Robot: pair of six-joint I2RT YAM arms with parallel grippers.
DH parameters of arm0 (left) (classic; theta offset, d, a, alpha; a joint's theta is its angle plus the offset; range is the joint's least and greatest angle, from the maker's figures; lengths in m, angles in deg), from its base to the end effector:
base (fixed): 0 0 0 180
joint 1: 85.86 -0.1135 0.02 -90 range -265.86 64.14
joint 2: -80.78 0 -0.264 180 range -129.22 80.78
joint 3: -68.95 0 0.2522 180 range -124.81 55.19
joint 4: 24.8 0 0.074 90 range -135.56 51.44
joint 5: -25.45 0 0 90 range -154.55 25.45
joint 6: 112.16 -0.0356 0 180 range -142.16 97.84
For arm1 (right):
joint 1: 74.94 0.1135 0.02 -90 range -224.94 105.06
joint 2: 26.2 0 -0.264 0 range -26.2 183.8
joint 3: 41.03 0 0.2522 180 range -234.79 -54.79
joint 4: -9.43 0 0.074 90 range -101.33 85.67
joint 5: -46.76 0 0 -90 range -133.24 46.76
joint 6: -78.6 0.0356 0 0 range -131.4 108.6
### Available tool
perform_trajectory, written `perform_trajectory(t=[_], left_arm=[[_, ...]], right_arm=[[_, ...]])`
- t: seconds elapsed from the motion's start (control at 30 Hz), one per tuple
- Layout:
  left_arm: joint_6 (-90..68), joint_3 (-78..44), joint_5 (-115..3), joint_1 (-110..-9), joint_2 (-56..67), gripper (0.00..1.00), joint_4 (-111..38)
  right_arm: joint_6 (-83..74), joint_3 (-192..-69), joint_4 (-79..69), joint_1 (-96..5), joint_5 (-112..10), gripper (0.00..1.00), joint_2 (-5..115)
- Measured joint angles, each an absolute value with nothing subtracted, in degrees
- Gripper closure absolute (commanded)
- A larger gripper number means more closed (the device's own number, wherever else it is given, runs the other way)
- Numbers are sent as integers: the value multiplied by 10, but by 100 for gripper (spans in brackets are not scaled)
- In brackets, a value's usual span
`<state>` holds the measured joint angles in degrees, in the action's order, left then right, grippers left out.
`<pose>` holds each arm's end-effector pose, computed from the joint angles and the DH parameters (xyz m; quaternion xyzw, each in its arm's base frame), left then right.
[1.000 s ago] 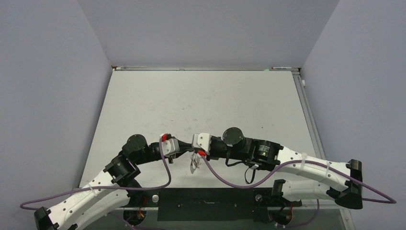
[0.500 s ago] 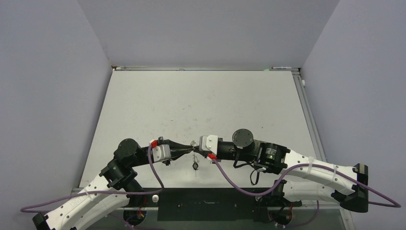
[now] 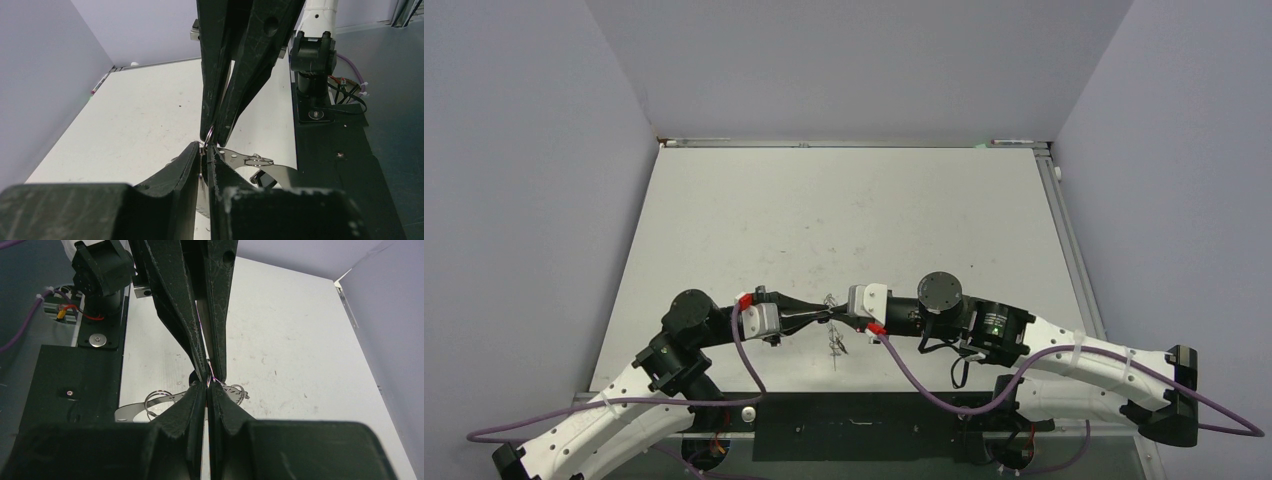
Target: Put the keys on the keyring
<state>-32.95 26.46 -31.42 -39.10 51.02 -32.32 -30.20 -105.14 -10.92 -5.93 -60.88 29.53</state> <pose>0.0819 -0.1155 0.3095 0.4956 0.4651 -0.4014 0.6139 0.0710 0.2153 0.3460 -0.6020 0.4863 0.3718 0.5128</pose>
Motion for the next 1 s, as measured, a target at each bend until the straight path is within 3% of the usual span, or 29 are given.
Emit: perform_trajectory(t=[0.43,0.5,0.73,1.0], left_arm=[[-329,264,-304,-390,513,93,-314],[-329,265,-303,-390,513,100,-314],[-329,265,-300,-391,521,100,-315],[-335,265,-349,-391,539,100,-321]], right_arm=[[-289,-1035,-74,-59,-622,95,279],[-287,-1035,-72,-59,-624,95,279],[-285,-1026,-56,-60,-633,94,279],[-287,-1035,-63,-59,-627,75,294]])
